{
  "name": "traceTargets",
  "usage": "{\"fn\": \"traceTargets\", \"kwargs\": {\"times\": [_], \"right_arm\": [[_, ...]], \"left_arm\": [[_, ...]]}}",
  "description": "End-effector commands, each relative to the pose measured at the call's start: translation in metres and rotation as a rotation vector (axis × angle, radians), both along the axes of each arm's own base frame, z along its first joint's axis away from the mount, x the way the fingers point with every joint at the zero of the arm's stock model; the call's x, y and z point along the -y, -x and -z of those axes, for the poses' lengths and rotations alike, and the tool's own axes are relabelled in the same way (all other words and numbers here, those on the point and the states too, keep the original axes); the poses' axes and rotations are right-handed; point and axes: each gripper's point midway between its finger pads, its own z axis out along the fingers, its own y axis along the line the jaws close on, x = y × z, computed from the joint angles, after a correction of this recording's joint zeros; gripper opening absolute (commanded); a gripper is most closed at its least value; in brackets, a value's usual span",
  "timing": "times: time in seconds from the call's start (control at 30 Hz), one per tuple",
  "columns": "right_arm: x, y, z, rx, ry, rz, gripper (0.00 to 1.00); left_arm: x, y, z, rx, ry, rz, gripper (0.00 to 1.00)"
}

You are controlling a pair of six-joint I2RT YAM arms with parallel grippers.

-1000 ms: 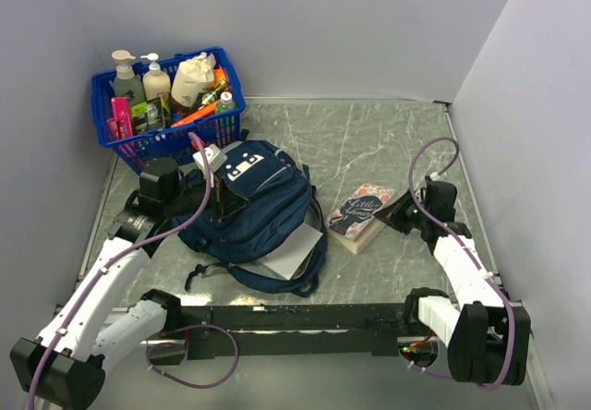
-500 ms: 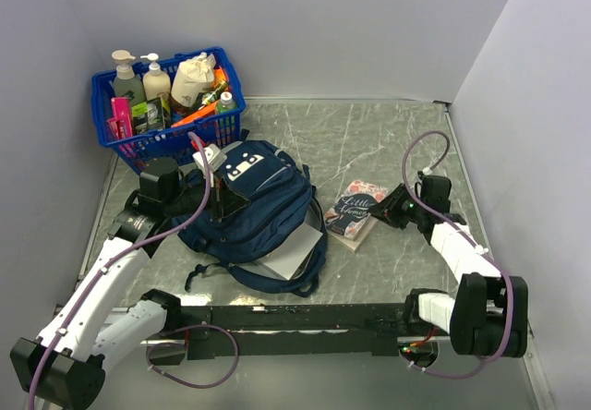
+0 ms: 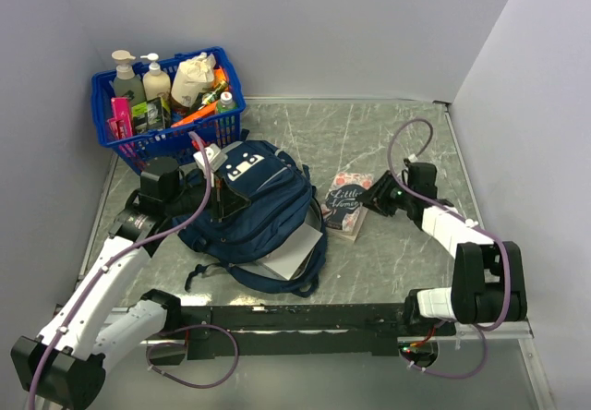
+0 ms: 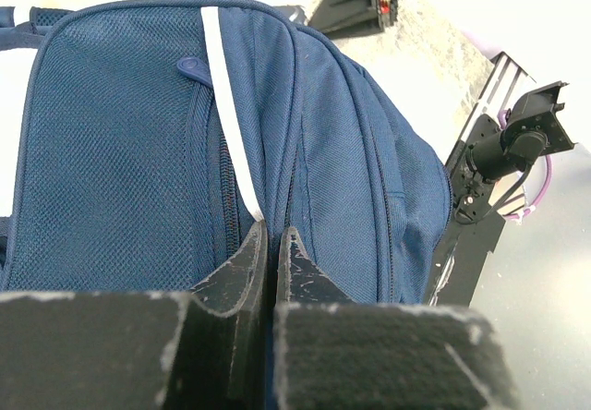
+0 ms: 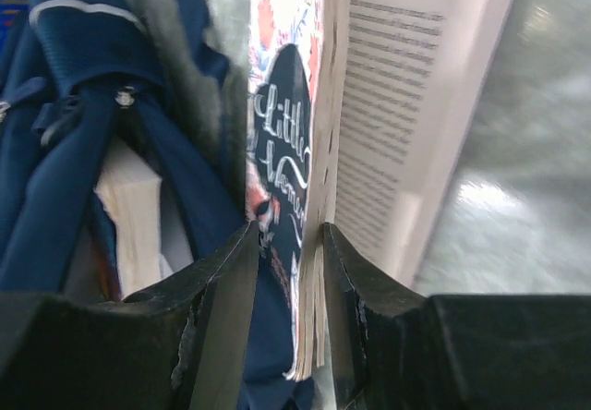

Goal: Pack the student bag
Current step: Pick up the book from the center of the board.

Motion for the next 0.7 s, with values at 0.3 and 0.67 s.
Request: {"fn": "traceTargets", "kwargs": {"times": [0.3,0.67], "right_arm": [[-0.045,-0.03,-0.004,0.011,0.094,-0.138,0.42],[-0.044,-0.032,0.003,-0.036,0.234,-0.156,0.19]], "left_arm": [[0.01,0.007,-0.053,0.195,0.09,0.091,0.01],[0.009,0.01,-0.053,0.195,0.095,0.093,0.01]]}}
